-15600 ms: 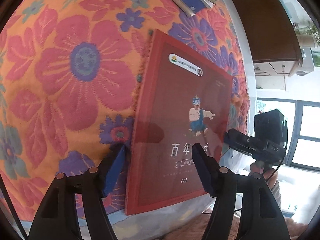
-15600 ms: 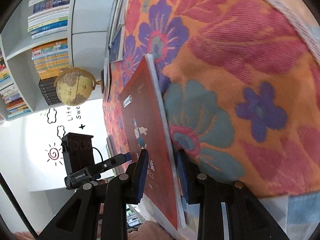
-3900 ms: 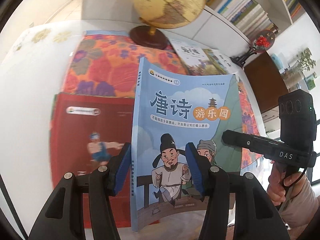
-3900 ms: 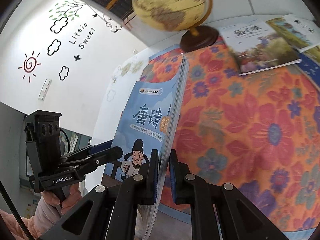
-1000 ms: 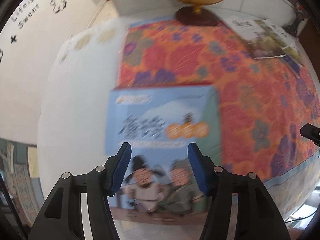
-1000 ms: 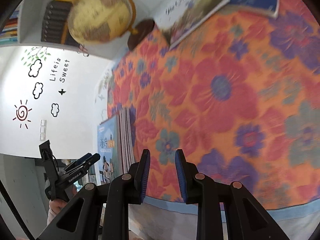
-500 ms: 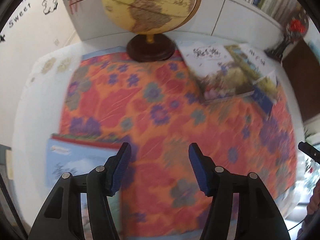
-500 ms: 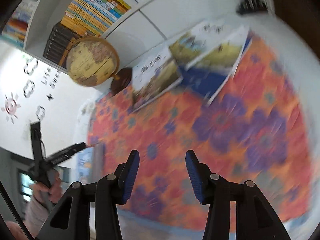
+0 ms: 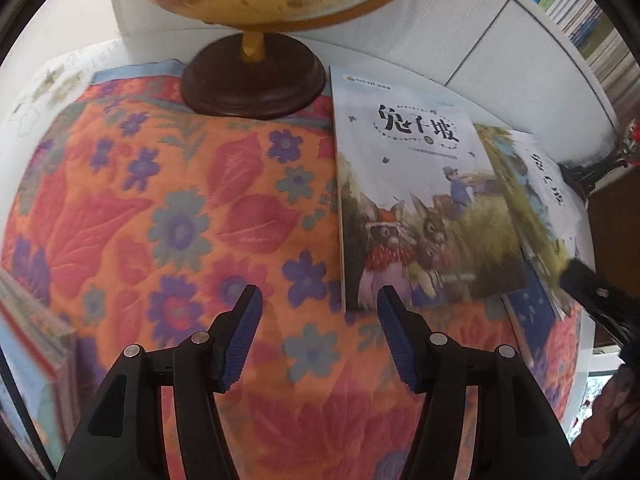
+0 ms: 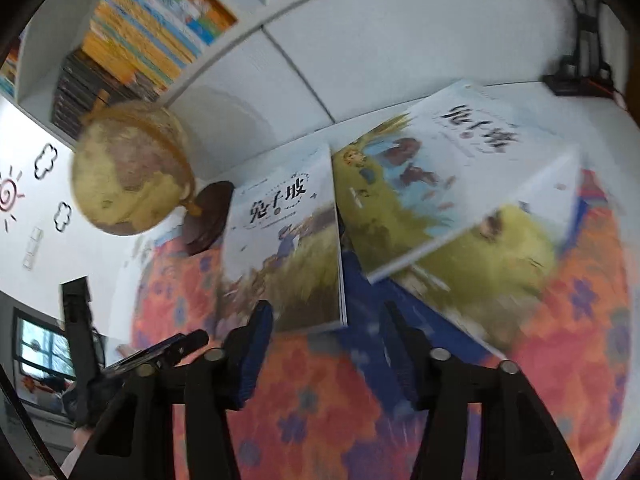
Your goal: Organize books
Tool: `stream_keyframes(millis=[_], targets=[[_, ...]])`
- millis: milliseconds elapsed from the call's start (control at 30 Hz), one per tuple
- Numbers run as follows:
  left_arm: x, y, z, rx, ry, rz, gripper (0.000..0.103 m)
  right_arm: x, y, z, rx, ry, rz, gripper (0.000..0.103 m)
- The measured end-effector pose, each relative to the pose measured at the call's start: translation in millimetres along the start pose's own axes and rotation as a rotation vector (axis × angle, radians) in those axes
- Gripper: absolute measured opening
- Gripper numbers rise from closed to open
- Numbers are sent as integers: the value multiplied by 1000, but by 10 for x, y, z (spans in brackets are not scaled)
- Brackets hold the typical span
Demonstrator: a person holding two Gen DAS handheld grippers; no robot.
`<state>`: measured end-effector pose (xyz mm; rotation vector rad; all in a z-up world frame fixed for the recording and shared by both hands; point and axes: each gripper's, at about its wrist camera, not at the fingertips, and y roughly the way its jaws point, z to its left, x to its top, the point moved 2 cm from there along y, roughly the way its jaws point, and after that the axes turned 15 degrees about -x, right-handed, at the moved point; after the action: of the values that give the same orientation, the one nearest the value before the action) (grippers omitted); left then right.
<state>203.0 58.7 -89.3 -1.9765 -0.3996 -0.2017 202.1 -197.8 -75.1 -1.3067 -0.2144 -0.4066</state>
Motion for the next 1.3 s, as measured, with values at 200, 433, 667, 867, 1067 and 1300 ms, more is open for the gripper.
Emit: stream_keyframes(millis=[200, 433, 667, 867, 1067, 1300], targets=[[141, 102, 31, -20, -2, 22, 58, 21, 397, 220, -51, -7, 22, 39], [240, 217, -127, -81, 78, 98, 63, 21, 482, 321, 50, 4, 88, 40], [269, 120, 30, -93, 50, 60, 62, 3, 466, 259, 58, 26, 103, 39], [422, 159, 89, -191, -4, 87, 62, 2, 479, 260, 61, 63, 108, 40], [333, 119, -243, -147, 182, 131, 63, -31, 442, 326, 5, 23, 108, 41], [64, 13, -114, -194, 153, 186, 63, -356, 413, 331, 3, -40, 197, 41]])
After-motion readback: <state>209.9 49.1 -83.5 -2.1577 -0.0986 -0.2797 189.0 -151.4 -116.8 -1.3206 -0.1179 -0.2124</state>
